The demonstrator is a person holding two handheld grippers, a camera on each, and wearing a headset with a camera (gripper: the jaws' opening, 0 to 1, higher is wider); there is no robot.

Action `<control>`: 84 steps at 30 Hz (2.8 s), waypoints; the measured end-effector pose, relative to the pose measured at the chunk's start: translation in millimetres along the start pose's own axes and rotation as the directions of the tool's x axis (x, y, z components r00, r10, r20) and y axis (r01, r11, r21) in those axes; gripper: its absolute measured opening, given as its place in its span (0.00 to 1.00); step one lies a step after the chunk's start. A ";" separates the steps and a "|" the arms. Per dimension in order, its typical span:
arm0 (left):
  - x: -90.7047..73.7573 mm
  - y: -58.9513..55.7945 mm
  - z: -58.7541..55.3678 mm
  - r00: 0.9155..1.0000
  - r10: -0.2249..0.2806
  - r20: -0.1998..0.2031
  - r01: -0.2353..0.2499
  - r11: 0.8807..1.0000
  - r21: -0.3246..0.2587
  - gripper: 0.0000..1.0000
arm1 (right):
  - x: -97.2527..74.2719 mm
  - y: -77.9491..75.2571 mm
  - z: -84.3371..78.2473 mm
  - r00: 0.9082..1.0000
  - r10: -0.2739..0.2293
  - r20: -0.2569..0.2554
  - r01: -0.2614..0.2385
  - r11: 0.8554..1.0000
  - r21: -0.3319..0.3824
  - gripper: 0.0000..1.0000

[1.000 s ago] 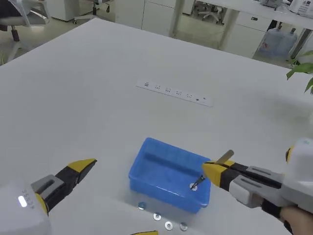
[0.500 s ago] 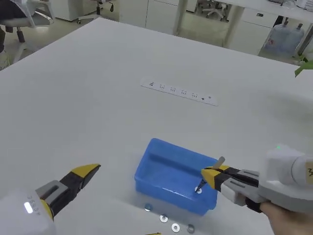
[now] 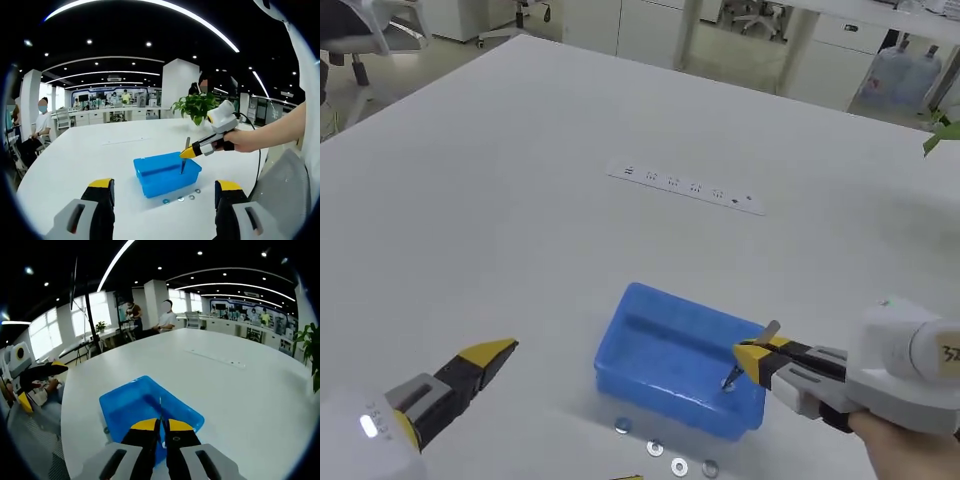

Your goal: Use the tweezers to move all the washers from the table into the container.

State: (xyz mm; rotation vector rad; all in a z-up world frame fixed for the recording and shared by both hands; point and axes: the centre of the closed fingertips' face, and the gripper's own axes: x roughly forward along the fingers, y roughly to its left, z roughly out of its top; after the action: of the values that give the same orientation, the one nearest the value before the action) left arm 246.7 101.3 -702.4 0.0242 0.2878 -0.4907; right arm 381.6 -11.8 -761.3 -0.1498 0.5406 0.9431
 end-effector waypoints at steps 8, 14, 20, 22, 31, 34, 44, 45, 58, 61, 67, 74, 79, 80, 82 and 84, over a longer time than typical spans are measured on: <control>-0.3 1.1 -0.7 1.000 0.002 0.000 -0.002 1.000 -0.008 0.83 | -21.9 3.1 24.1 0.993 -0.004 0.114 -0.005 0.997 0.083 0.02; -0.2 0.9 -1.3 1.000 0.001 -0.001 -0.001 1.000 -0.002 0.83 | -46.7 29.0 40.0 0.981 0.057 0.187 -0.080 0.990 0.120 0.02; 0.0 -0.5 -1.9 1.000 -0.006 -0.006 0.006 1.000 0.000 0.83 | -59.5 49.9 33.5 0.975 0.083 0.205 -0.116 0.981 0.155 0.02; -0.1 -0.2 -2.0 1.000 -0.004 -0.008 0.004 1.000 0.002 0.83 | -61.4 55.5 29.2 0.975 0.090 0.203 -0.125 0.978 0.167 0.02; 0.3 -2.8 -4.9 1.000 -0.015 -0.028 0.015 1.000 0.009 0.82 | -54.5 66.9 -19.0 0.990 0.068 0.121 -0.094 0.969 0.227 0.02; 0.2 -2.7 -4.9 1.000 -0.014 -0.028 0.015 1.000 0.012 0.82 | -50.1 65.4 -27.0 0.993 0.061 0.100 -0.082 0.971 0.224 0.02; 0.3 -3.6 -4.5 1.000 -0.020 -0.024 0.021 1.000 0.005 0.82 | -39.4 68.8 -35.8 0.997 0.060 0.051 -0.067 0.988 0.140 0.03; 0.3 -3.4 -4.3 1.000 -0.020 -0.023 0.020 1.000 0.005 0.82 | -39.4 68.5 -35.4 0.997 0.057 0.051 -0.064 0.988 0.137 0.03; 0.3 -3.8 -4.4 0.999 -0.024 -0.022 0.024 1.000 0.002 0.82 | -34.1 80.0 -38.3 0.998 0.063 -0.011 -0.063 0.997 -0.047 0.03; 0.5 -4.1 -4.4 0.999 -0.025 -0.022 0.025 1.000 0.007 0.81 | -31.6 82.9 -38.5 0.997 0.061 -0.040 -0.066 0.987 -0.147 0.02; 0.1 -4.3 -3.5 0.999 -0.027 -0.018 0.027 1.000 0.002 0.81 | -30.4 80.4 -45.0 0.994 0.029 -0.107 -0.052 0.975 -0.216 0.03; -0.4 -5.2 0.0 0.999 -0.034 0.002 0.034 0.999 -0.009 0.81 | -31.1 80.3 -45.7 0.992 0.046 -0.114 -0.069 0.977 -0.201 0.02; -1.0 -4.0 1.5 1.000 -0.028 0.011 0.028 1.000 -0.011 0.82 | -33.4 75.4 -45.0 0.992 0.057 -0.111 -0.070 0.991 -0.113 0.01; -1.2 -3.8 1.9 1.000 -0.027 0.013 0.027 1.000 -0.011 0.82 | -35.2 73.7 -43.9 0.992 0.055 -0.111 -0.066 0.992 -0.103 0.01; -1.4 -3.2 2.4 1.000 -0.023 0.015 0.024 1.000 -0.011 0.82 | -39.3 71.3 -37.9 0.994 0.049 -0.094 -0.058 0.995 -0.086 0.01; -1.6 -2.9 3.0 1.000 -0.022 0.018 0.022 1.000 -0.010 0.81 | -42.8 69.9 -30.7 0.996 0.051 -0.069 -0.055 0.997 -0.058 0.01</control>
State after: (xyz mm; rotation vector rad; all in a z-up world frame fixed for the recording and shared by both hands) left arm 244.8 99.1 -698.9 0.0066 0.2728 -0.5110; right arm 294.1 -12.7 -758.5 -0.2226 0.5817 1.0088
